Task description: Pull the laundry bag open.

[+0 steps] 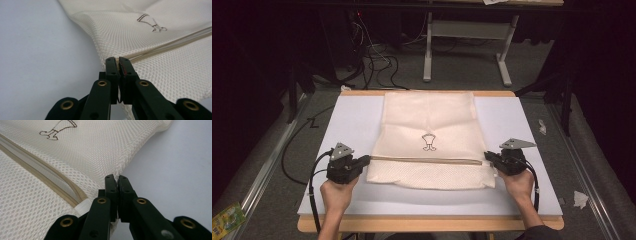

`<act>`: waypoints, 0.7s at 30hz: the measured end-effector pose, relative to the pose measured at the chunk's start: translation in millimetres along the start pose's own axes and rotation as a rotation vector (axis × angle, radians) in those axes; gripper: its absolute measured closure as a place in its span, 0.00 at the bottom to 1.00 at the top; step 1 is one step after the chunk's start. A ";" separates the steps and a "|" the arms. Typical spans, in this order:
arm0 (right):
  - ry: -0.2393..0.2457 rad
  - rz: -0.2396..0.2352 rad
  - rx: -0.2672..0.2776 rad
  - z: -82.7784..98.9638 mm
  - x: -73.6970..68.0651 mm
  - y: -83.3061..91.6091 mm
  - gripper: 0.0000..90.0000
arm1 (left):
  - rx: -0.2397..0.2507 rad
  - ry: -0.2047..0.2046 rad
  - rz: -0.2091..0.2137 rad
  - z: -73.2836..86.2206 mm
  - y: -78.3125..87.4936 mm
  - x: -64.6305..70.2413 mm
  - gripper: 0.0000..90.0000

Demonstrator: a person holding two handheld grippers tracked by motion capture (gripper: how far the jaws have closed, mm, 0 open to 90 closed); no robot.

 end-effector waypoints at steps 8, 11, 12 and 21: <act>-0.009 0.017 0.018 -4.2 6.8 11.1 0.99 | -0.002 0.012 0.036 0.9 -5.5 6.0 0.97; -0.017 0.018 0.021 -2.1 10.9 12.9 0.99 | -0.001 0.036 0.062 3.0 -7.3 7.5 0.97; -0.019 0.020 0.021 -1.5 11.6 13.3 0.99 | -0.004 0.041 0.066 4.4 -8.4 8.2 0.97; -0.037 0.022 0.010 9.0 15.5 18.2 0.98 | -0.032 0.061 0.096 13.5 -15.5 14.5 0.97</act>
Point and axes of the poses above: each handheld gripper's, and its own axes: y roughly backward along the jaws, z roughly out of its underside, x roughly to its right, the point moved 6 cm from there along -y, roughly forward along the jaws, and after that the axes turned 11 degrees about x, right-handed, at the moved point
